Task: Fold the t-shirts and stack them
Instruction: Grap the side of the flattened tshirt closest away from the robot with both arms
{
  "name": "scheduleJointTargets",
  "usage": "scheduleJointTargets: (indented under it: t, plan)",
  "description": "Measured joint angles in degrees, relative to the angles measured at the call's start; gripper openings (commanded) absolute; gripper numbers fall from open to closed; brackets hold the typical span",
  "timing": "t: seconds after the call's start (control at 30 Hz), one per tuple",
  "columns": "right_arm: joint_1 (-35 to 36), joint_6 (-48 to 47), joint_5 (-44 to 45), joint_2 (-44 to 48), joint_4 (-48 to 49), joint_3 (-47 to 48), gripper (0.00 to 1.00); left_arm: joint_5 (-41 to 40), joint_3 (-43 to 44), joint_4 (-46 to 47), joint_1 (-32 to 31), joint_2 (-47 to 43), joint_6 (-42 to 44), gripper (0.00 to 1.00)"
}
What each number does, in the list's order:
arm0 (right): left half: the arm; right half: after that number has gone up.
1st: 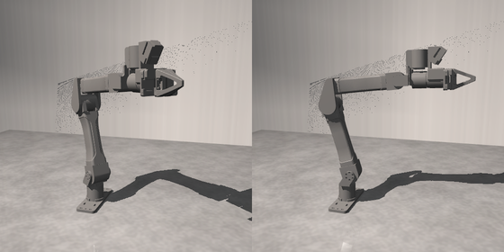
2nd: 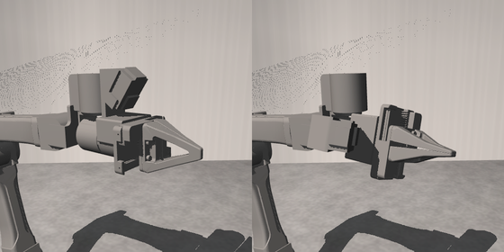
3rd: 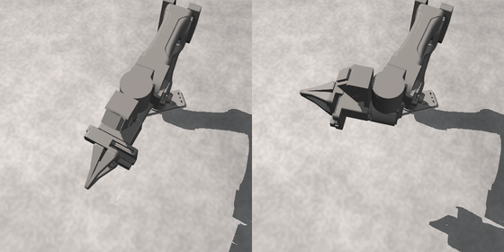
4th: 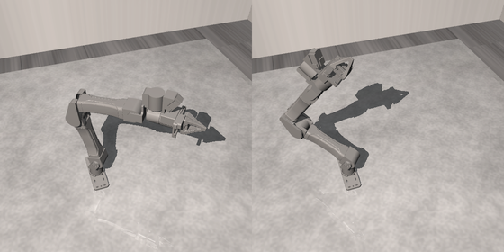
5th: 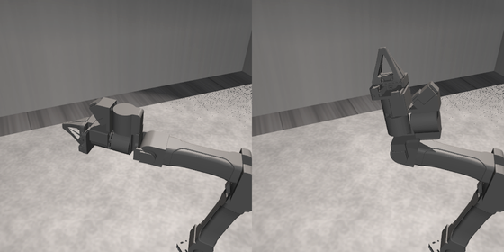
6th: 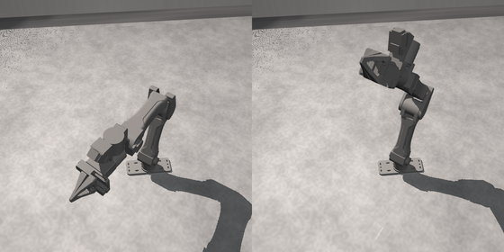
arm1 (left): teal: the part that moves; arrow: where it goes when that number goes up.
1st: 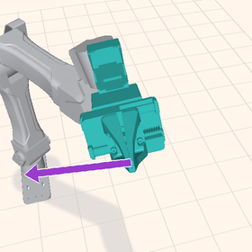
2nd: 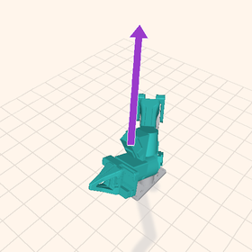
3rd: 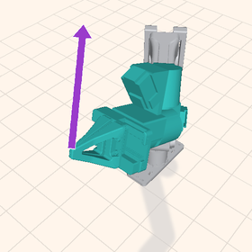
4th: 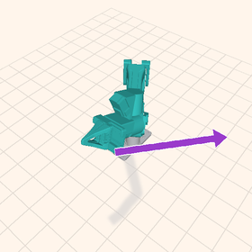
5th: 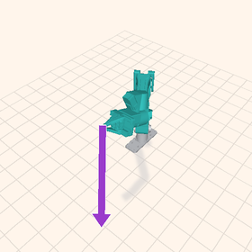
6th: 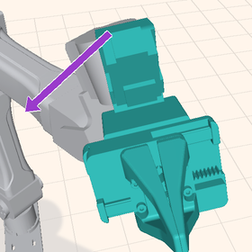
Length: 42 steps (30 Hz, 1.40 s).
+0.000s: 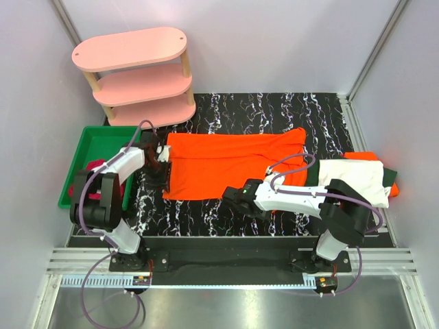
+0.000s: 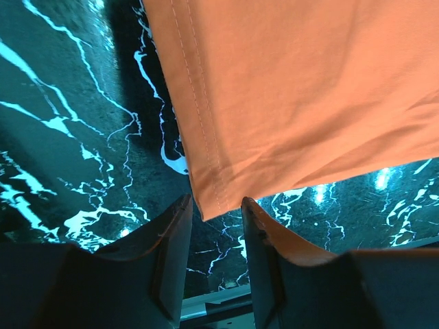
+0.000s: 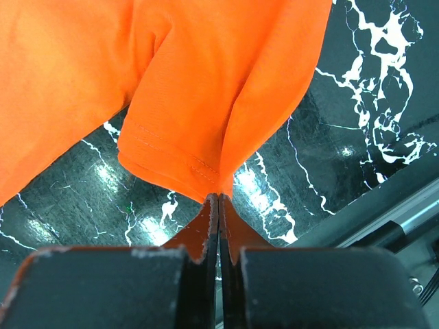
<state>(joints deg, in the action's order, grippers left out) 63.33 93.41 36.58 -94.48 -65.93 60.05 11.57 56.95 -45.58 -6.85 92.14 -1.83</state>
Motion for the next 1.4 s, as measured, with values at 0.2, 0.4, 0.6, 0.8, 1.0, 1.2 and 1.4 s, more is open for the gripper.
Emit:
scheduleJointTargets:
  t: [0.2, 0.4, 0.6, 0.8, 1.0, 1.2, 1.4]
  plan:
    - [0.0, 0.0, 0.0, 0.0, 0.0, 0.0, 0.0, 0.33, 0.0, -0.2, 0.0, 2.23, 0.0, 0.39]
    - [0.0, -0.04, 0.0, 0.0, 0.0, 0.0, 0.0, 0.72, 0.02, -0.87, 0.0, 3.63, 0.04, 0.29]
    - [0.0, -0.13, 0.0, 0.0, -0.11, 0.04, 0.0, 1.2, 0.02, -1.33, 0.0, 4.46, 0.02, 0.06]
    - [0.0, -0.11, 0.04, 0.0, -1.01, 0.22, 0.0, 1.29, 0.02, -1.36, 0.0, 4.44, -0.09, 0.0]
    - [0.0, 1.42, 2.03, 0.98, -5.55, 2.45, 0.0, 1.27, 0.42, -2.84, 0.0, 2.56, -0.04, 0.0]
    - [-0.26, 1.7, 5.77, 7.13, -8.74, 4.07, 0.0, 1.27, 1.7, -4.09, 0.0, -0.76, -0.02, 0.0]
    - [-0.94, 0.15, 9.16, 9.09, -9.55, 6.29, 0.0, 1.25, 2.38, -4.52, 0.0, -1.03, -0.07, 0.0]
